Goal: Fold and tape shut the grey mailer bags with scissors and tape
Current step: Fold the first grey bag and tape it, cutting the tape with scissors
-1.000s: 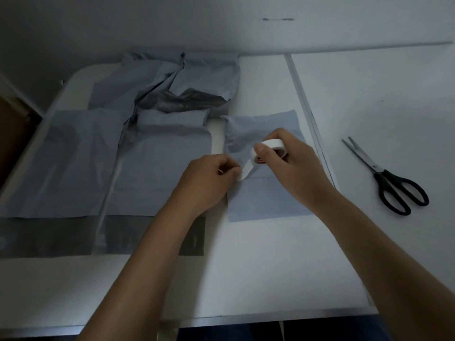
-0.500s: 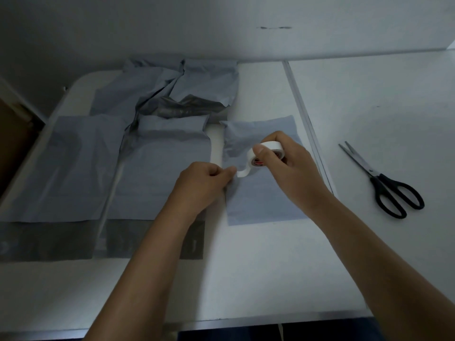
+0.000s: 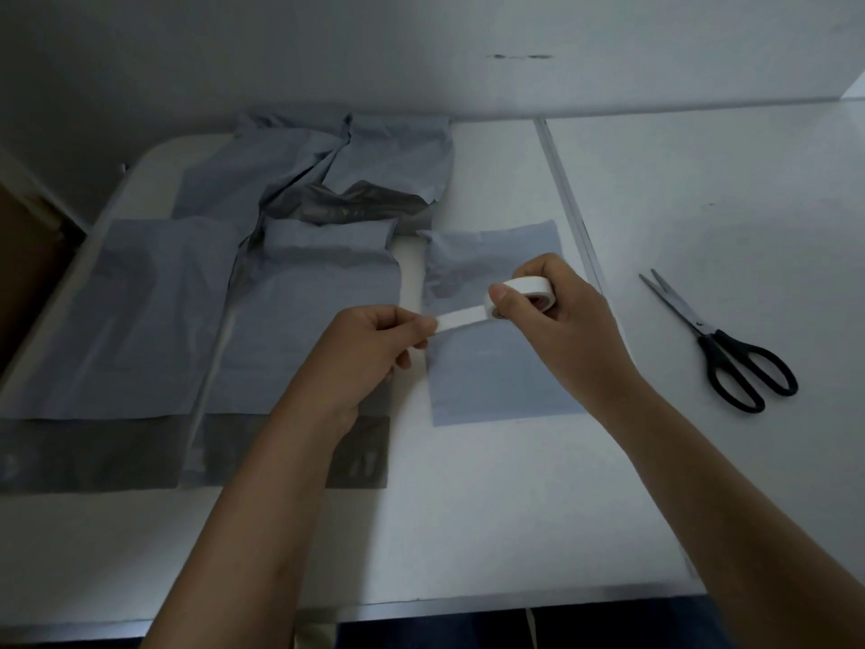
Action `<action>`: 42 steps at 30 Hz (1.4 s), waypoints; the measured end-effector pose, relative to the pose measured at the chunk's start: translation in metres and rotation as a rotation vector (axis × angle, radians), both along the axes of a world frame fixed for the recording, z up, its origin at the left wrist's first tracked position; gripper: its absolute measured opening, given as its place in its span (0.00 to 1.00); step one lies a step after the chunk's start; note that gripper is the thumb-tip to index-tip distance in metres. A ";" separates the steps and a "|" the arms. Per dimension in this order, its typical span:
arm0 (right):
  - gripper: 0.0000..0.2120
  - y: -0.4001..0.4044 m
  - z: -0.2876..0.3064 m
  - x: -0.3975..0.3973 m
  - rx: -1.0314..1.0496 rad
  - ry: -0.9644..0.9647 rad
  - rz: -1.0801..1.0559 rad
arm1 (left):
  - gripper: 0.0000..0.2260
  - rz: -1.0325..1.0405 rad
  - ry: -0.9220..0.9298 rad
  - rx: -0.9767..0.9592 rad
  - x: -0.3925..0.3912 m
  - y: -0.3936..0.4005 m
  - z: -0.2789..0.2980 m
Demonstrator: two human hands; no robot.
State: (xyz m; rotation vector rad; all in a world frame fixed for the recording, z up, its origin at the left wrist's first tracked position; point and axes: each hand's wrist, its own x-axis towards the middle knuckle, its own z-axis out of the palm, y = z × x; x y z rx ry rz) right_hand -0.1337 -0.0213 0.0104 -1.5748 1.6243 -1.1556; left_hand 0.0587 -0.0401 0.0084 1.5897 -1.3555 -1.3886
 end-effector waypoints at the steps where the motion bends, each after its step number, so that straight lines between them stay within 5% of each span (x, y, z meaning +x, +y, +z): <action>1: 0.12 0.001 -0.004 0.000 0.008 0.023 -0.021 | 0.07 -0.011 -0.006 -0.002 0.001 0.001 0.000; 14: 0.12 0.006 -0.034 0.003 0.033 0.229 0.007 | 0.10 -0.038 -0.513 -0.156 -0.005 0.008 -0.015; 42: 0.16 0.004 -0.037 0.005 -0.032 0.496 0.101 | 0.08 -0.156 -0.749 -0.223 -0.011 0.006 -0.017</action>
